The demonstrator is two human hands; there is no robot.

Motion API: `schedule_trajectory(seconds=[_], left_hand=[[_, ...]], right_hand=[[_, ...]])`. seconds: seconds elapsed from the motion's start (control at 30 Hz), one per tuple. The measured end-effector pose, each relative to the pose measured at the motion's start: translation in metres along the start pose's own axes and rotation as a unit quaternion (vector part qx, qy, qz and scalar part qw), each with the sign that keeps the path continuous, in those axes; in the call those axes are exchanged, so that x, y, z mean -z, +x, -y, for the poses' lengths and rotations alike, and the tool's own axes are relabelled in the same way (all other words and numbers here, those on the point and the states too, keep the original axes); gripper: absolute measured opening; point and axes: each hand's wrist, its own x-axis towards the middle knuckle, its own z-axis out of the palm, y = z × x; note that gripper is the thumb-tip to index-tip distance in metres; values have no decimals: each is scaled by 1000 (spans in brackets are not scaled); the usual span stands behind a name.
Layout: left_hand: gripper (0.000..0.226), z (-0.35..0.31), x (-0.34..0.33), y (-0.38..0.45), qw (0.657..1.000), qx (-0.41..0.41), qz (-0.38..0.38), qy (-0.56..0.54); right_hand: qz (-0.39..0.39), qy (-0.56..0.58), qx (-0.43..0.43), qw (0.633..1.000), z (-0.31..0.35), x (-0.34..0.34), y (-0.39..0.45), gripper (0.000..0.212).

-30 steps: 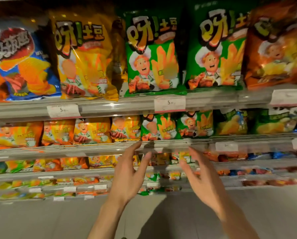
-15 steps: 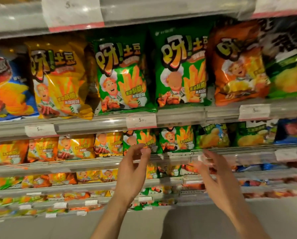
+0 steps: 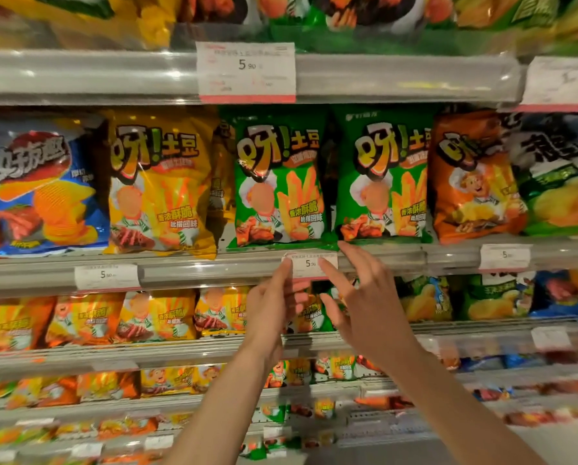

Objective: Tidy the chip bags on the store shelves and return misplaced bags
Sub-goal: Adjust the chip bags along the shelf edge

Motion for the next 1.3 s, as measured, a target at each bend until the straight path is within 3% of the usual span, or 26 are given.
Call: schedule_trajectory(seconds=[0.27, 0.53, 0.63, 0.73, 0.93, 1.3], left_hand=[[49, 1, 1, 4, 1000, -8, 4, 8], [51, 4, -1, 5, 1000, -26, -12, 9], [49, 3, -1, 5, 999, -31, -13, 7], [50, 2, -2, 3, 999, -31, -16, 11], [52, -1, -2, 1, 999, -34, -23, 23], [57, -1, -1, 4, 999, -34, -25, 29]], right_hand=[[-20, 20, 66, 997, -8, -7, -7, 58], [-14, 47, 49, 998, -8, 0, -3, 51], [-49, 108, 2, 993, -6, 17, 14, 48], [-83, 152, 15, 985, -6, 37, 43, 52], [73, 57, 7, 996, -3, 60, 100, 83], [47, -28, 52, 997, -1, 47, 110, 86]])
